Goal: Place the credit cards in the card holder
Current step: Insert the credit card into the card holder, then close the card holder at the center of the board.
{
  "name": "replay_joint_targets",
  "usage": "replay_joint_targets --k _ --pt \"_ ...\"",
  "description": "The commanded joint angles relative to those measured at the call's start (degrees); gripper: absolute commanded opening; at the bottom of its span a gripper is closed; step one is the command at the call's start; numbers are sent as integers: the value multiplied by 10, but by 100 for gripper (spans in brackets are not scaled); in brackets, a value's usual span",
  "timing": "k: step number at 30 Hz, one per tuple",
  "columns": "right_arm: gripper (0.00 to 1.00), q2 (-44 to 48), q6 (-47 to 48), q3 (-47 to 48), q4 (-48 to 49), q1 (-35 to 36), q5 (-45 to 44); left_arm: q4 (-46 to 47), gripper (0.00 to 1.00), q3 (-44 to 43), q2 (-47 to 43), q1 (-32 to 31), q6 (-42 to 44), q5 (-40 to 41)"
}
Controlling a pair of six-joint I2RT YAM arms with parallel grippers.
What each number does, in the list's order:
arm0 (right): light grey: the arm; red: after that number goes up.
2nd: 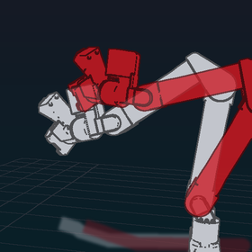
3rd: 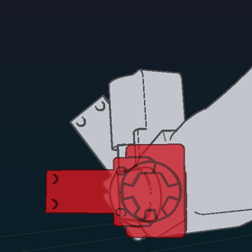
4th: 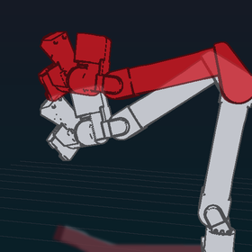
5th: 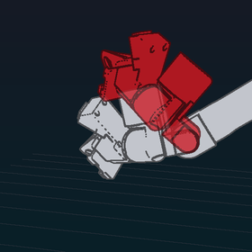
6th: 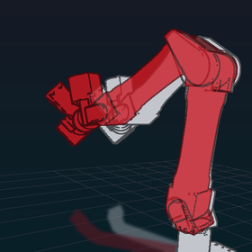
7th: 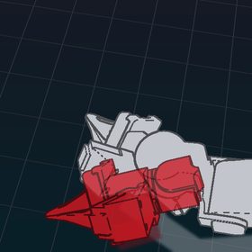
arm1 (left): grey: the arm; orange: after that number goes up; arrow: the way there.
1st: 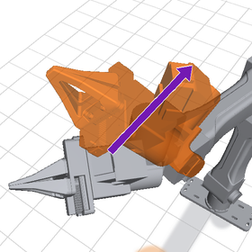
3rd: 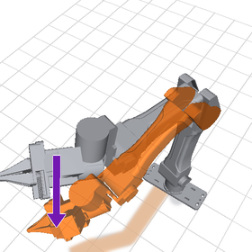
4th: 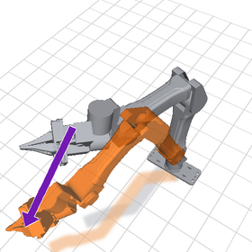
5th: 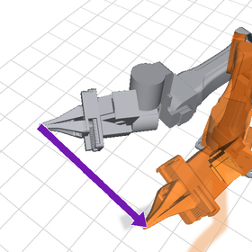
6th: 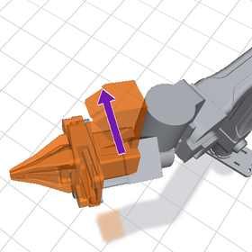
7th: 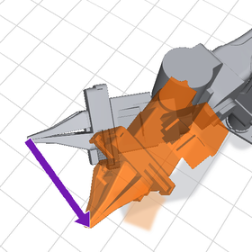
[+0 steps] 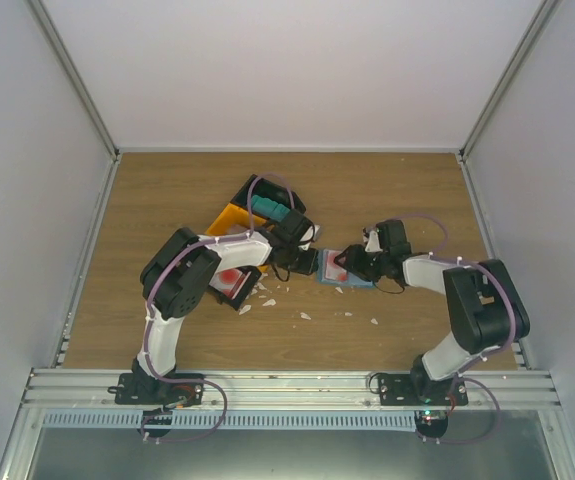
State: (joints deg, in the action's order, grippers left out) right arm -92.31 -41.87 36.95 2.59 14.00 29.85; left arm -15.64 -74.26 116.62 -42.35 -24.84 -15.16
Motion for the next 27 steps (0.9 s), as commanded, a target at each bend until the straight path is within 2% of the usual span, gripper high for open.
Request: replay_joint_targets --k 1,8,11,14,16,19,27 --pt "48 30 22 11 -98 5 -62 -27 17 13 -17 -9 9 -16" --pt "56 136 48 14 -148 5 -73 -21 22 25 -61 -9 5 -33" --pt "59 173 63 14 -191 4 -129 -10 28 40 -79 -9 -3 -47" --pt "62 190 78 18 -237 4 -224 4 35 56 -91 -9 -15 -59" --pt "64 185 83 26 -269 3 -286 11 39 62 -95 -9 -23 -62" --pt "65 163 97 41 -290 6 -326 20 44 64 -92 -9 -32 -69" --pt "71 47 119 106 -323 63 -401 28 45 57 -64 -9 -35 -94"
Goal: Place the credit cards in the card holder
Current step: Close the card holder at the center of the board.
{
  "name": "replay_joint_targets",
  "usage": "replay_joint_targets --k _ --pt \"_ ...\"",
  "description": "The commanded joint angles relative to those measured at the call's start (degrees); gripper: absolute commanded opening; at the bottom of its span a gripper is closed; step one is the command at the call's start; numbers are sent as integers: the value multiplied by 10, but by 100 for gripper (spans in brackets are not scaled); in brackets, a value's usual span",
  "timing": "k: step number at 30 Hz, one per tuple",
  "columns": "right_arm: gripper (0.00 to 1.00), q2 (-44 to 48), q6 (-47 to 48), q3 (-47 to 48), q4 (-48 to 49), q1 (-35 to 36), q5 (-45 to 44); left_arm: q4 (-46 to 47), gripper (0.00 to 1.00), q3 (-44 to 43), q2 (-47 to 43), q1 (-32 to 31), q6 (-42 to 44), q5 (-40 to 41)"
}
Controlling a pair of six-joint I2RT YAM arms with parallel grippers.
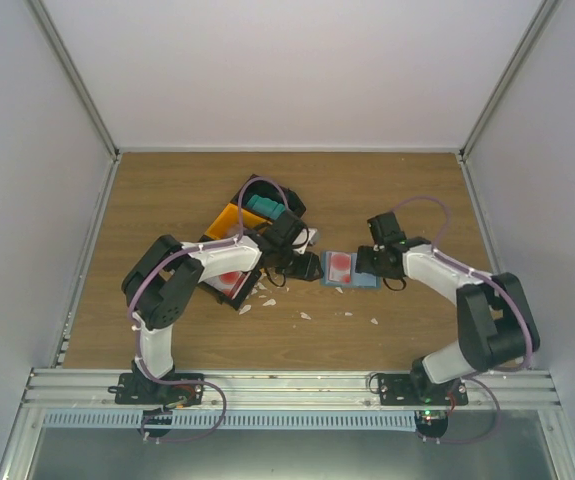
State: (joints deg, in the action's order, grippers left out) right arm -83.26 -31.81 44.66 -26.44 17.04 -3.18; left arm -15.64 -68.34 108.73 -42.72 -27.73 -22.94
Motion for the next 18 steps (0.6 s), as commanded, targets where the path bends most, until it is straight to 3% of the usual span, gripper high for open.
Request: replay_joint_targets --k 1,7,18 --pt "71 -57 17 34 -39 40 -83 29 45 -2 15 -5 -7 -16" --pt "64 -94 -35 55 -87 62 -187 25 45 2 14 -5 -4 -11" --pt "49 -89 -93 61 -132 64 -265 24 45 7 11 -5 -3 -7"
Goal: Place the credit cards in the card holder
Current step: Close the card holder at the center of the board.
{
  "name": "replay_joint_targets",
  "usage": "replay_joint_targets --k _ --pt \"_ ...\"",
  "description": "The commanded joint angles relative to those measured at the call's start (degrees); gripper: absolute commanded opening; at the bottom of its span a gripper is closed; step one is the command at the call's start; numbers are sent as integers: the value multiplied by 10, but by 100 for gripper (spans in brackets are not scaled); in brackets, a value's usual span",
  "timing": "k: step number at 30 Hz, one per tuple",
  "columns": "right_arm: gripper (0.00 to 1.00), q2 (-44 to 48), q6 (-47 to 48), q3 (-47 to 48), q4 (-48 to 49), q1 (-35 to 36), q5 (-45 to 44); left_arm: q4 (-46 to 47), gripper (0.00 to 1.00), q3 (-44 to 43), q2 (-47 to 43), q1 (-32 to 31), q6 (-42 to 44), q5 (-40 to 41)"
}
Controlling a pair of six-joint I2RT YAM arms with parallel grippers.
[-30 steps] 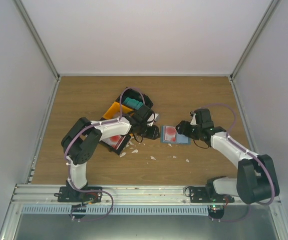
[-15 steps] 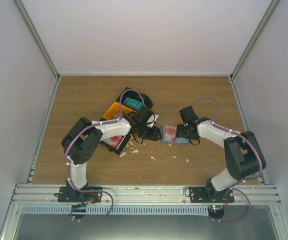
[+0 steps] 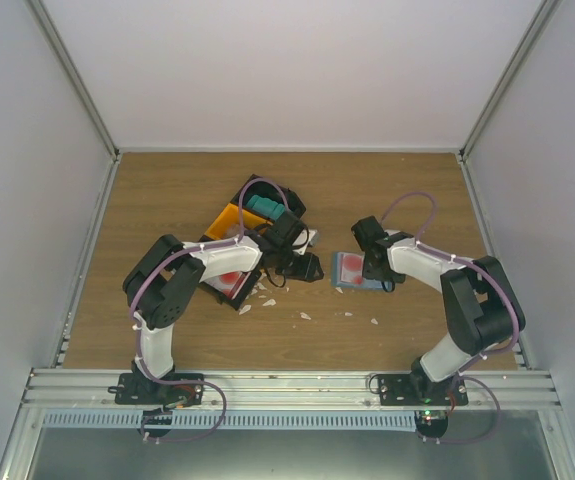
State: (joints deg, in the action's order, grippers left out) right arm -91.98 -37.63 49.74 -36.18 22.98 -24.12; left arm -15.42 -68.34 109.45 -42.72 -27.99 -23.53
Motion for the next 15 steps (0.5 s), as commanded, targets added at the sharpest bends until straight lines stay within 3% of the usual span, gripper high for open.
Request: replay_joint_targets --k 1,11,15 --pt "47 1 -37 9 -37 4 -60 21 45 7 4 -5 -1 -1" --pt "25 2 -41 -7 -30 4 -67 22 44 9 4 -5 -3 -2" --pt "20 -3 -38 -11 -18 4 -69 22 44 9 4 -5 -2 -1"
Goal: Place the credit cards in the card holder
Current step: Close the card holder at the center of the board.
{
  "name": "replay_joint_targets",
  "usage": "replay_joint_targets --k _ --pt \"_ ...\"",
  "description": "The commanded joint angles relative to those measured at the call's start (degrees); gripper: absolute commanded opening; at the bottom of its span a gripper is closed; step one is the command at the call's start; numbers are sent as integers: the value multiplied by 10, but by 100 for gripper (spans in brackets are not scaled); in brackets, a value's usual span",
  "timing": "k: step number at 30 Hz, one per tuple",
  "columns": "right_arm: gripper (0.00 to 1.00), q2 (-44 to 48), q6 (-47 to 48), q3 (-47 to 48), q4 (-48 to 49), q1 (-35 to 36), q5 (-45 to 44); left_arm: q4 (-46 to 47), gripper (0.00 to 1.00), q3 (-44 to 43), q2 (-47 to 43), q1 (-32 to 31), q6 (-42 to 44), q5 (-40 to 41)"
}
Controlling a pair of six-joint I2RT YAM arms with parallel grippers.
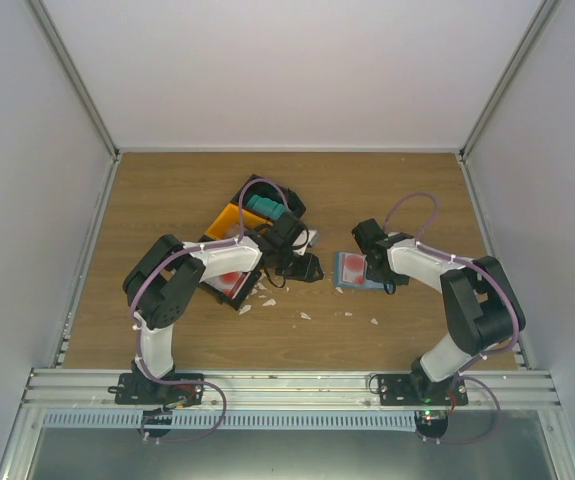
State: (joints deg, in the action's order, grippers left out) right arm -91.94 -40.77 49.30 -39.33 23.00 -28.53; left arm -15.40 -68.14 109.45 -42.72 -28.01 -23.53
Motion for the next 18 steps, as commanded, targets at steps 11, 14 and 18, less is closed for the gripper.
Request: replay_joint_targets --k 11,14,18 --pt "22 -12 2 5 19 3 -64 20 44 7 4 -5 -1 -1" --pt "14 -18 10 6 24 3 -65 20 44 8 4 -5 -1 -1" --pt "1 -10 25 7 32 4 -63 22 44 10 4 -5 -2 -1"
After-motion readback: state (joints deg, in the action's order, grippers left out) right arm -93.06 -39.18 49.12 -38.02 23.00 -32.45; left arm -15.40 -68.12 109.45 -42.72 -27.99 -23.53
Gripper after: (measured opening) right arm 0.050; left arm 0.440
